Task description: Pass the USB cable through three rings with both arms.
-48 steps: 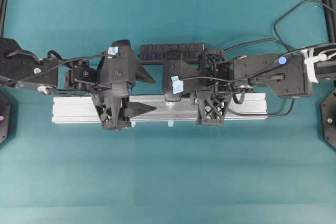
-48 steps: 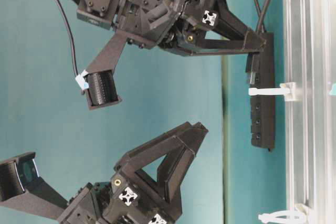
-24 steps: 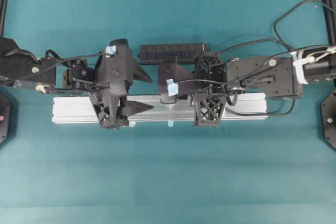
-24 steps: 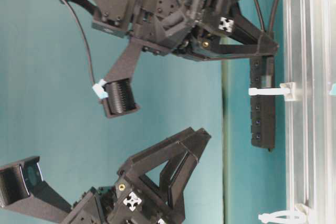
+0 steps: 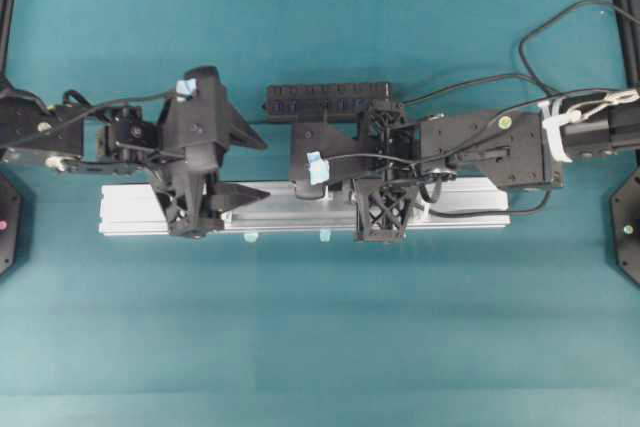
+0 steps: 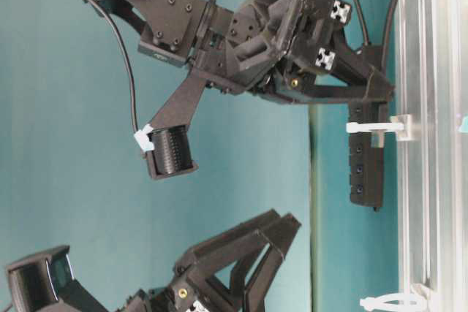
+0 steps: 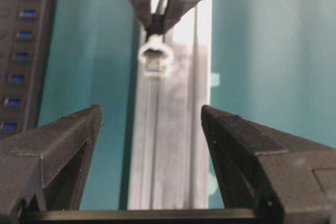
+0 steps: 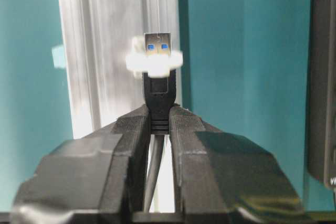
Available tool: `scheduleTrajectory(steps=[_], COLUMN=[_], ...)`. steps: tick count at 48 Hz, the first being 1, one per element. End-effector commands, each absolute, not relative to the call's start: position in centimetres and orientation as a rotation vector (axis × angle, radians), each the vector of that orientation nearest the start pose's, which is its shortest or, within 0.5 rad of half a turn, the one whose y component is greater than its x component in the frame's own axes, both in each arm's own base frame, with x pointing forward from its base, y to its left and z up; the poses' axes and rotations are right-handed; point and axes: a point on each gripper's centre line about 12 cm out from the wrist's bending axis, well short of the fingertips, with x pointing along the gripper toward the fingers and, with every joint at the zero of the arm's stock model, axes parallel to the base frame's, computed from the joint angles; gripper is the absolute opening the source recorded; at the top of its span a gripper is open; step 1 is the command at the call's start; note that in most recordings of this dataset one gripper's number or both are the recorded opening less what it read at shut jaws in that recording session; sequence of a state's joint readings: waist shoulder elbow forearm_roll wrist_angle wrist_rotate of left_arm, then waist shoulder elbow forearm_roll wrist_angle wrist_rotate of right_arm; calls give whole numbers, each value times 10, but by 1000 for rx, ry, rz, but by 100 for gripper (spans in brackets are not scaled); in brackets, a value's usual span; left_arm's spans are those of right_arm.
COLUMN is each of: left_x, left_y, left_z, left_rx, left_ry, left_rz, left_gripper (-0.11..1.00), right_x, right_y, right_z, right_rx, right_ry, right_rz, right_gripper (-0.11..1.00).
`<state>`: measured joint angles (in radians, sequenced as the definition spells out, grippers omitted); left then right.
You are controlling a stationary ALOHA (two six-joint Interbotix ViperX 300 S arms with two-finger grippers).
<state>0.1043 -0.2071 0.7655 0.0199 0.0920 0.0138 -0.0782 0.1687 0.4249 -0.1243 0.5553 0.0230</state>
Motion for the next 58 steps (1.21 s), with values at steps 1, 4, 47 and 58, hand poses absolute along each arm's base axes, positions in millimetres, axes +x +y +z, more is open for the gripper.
scheduleTrajectory(steps=[1, 4, 47, 58], left_x=[344, 346, 390, 395], left_y=[37, 37, 51, 51], left_z=[209, 206, 144, 133], left_rx=[1, 1, -10, -9], left_ry=[622, 624, 667, 642], left_rz=[95, 94, 112, 111], left_gripper=[81, 81, 80, 79], right_x=[410, 411, 418, 417], right_y=[-40, -40, -40, -40], right_z=[145, 146, 149, 149], right_rx=[-74, -74, -59, -57], right_ry=[1113, 1110, 1096, 1097], right_rz=[-77, -77, -79, -80], right_gripper=[-6, -6, -6, -6])
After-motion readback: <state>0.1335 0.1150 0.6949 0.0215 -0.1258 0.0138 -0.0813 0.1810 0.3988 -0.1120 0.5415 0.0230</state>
